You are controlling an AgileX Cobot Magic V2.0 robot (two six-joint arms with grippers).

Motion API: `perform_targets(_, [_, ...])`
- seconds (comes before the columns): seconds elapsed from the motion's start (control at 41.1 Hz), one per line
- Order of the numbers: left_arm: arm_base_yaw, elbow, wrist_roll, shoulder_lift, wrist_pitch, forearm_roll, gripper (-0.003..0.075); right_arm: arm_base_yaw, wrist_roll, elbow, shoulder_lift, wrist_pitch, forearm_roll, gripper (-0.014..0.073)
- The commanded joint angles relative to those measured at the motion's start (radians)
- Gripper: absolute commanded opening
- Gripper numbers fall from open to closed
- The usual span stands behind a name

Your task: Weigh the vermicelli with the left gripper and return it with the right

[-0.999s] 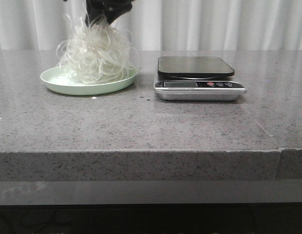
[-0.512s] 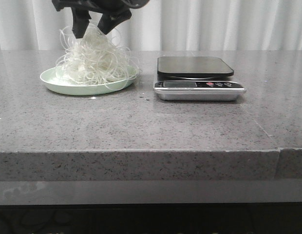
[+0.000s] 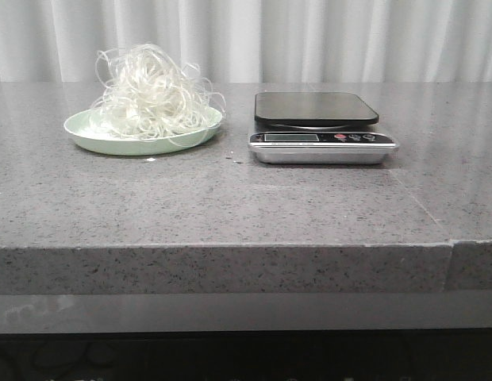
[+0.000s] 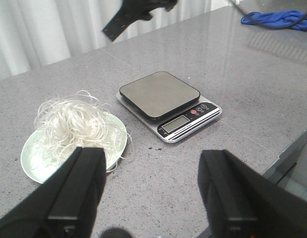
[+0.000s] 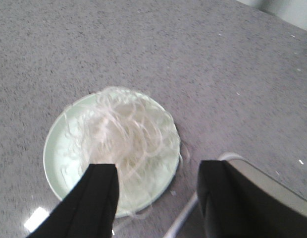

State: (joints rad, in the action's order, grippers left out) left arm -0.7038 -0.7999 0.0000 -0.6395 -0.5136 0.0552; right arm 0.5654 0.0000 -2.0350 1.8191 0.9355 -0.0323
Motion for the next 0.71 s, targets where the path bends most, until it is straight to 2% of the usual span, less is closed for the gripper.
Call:
perform_targets(0.0, [-0.003, -0.026, -0.011, 0.003, 0.077, -0.001, 0.047, -0.004, 0.0, 0.085, -0.142, -0.053, 0.063, 0.0462])
perform_targets(0.122, [-0.003, -0.026, -0.011, 0.003, 0.077, -0.001, 0.047, -0.004, 0.0, 0.234, -0.261, -0.078, 0.111, 0.0462])
perform_targets(0.463, [-0.003, -0.026, -0.011, 0.003, 0.077, -0.001, 0.047, -0.004, 0.008, 0.708, -0.658, -0.203, 0.104, 0.0462])
perform_targets(0.682, [-0.003, -0.026, -0.011, 0.003, 0.077, -0.001, 0.047, -0.004, 0.045, 0.948, -0.906, -0.207, 0.1, 0.0462])
